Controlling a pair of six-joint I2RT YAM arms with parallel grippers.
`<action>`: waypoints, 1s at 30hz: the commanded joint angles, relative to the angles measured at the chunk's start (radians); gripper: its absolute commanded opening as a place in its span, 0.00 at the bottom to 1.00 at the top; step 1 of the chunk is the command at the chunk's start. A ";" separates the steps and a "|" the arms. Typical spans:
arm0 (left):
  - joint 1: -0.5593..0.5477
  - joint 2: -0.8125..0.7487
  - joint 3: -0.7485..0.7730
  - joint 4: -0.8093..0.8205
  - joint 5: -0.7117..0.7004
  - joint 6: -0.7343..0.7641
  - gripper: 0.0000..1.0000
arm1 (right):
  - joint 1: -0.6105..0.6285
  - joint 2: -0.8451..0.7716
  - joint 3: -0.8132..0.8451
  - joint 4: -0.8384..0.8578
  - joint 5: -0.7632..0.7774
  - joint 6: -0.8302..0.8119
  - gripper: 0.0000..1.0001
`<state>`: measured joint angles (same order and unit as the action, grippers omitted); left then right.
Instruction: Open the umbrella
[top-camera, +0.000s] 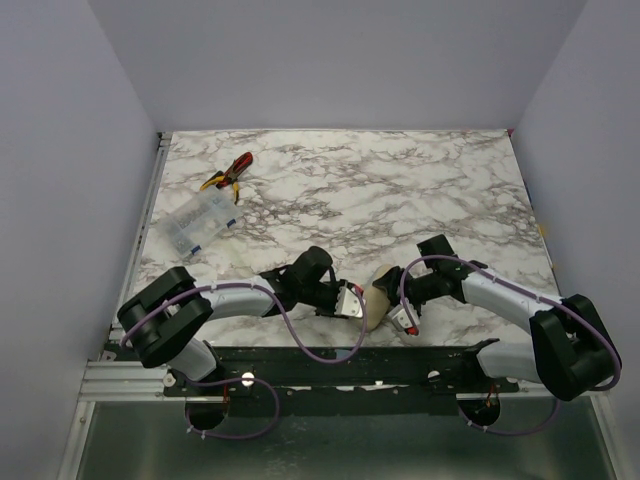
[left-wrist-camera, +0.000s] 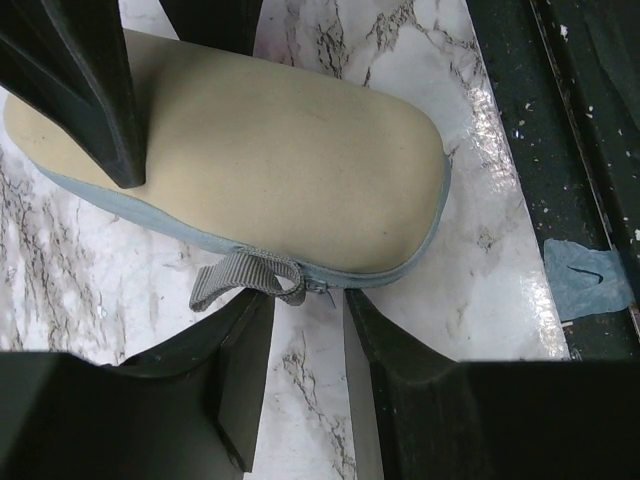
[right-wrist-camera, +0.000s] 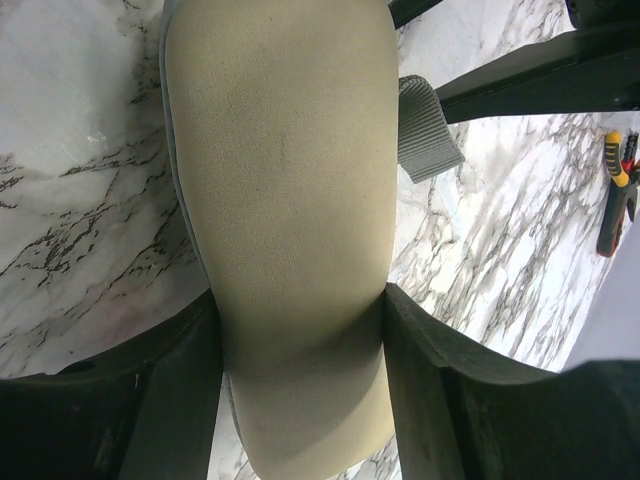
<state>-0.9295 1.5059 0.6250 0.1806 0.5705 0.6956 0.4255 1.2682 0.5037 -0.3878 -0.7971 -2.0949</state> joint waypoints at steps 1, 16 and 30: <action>-0.015 0.032 -0.010 -0.044 0.087 0.007 0.35 | 0.007 0.026 -0.031 -0.055 0.031 -0.002 0.39; -0.015 0.004 -0.036 0.026 0.055 -0.105 0.16 | 0.006 0.034 -0.022 -0.043 0.029 0.018 0.38; -0.015 0.012 0.020 0.060 -0.002 -0.187 0.17 | 0.007 0.037 -0.020 -0.025 0.026 0.030 0.38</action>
<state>-0.9375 1.5227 0.6083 0.1841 0.5720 0.5209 0.4255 1.2697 0.5037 -0.3847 -0.7982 -2.0872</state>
